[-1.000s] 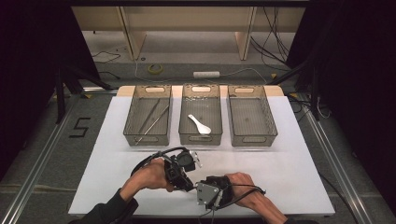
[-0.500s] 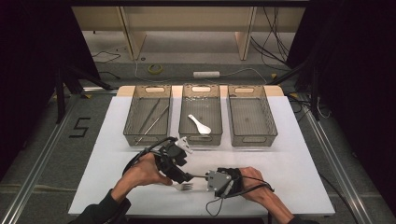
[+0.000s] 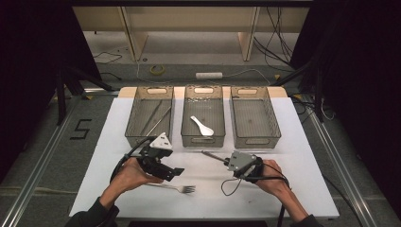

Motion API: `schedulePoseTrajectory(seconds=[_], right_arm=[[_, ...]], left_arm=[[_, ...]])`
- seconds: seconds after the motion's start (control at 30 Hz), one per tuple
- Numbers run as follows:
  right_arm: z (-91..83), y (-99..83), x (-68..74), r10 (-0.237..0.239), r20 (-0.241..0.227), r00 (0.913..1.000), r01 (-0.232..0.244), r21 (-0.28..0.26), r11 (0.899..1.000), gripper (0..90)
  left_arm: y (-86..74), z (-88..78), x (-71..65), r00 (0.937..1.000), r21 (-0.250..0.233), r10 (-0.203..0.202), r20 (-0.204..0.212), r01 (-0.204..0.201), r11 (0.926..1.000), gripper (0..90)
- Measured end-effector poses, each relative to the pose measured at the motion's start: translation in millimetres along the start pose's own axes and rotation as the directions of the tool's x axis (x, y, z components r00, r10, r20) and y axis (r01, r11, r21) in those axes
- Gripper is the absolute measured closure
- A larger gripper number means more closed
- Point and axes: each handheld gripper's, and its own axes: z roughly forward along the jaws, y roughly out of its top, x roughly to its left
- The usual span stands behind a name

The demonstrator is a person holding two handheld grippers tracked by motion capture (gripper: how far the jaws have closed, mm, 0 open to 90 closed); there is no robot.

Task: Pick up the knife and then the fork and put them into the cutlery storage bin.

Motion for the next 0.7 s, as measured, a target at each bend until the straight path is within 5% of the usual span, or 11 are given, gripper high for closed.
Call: schedulePoseTrajectory(seconds=[0.2,0.4,0.7], right_arm=[[-10.4,-6.6,-26.3,0.095,0.033,0.9950,-0.094,-0.025,0.995,82.7],[-15.5,-9.7,-51.4,0.168,0.064,0.9836,-0.166,-0.043,0.985,82.8],[-16.3,-6.9,-98.9,0.287,0.114,0.9511,-0.284,-0.047,0.958,82.8]], left_arm=[[-21.0,-3.3,6.5,0.9976,-0.093,-0.060,-0.033,0.057,0.9940,21.0],[-32.3,-4.1,9.0,0.9955,-0.083,-0.079,-0.053,0.074,0.9938,20.6],[-39.3,-11.3,11.1,0.9915,-0.122,-0.105,-0.077,0.095,0.9880,20.6]])
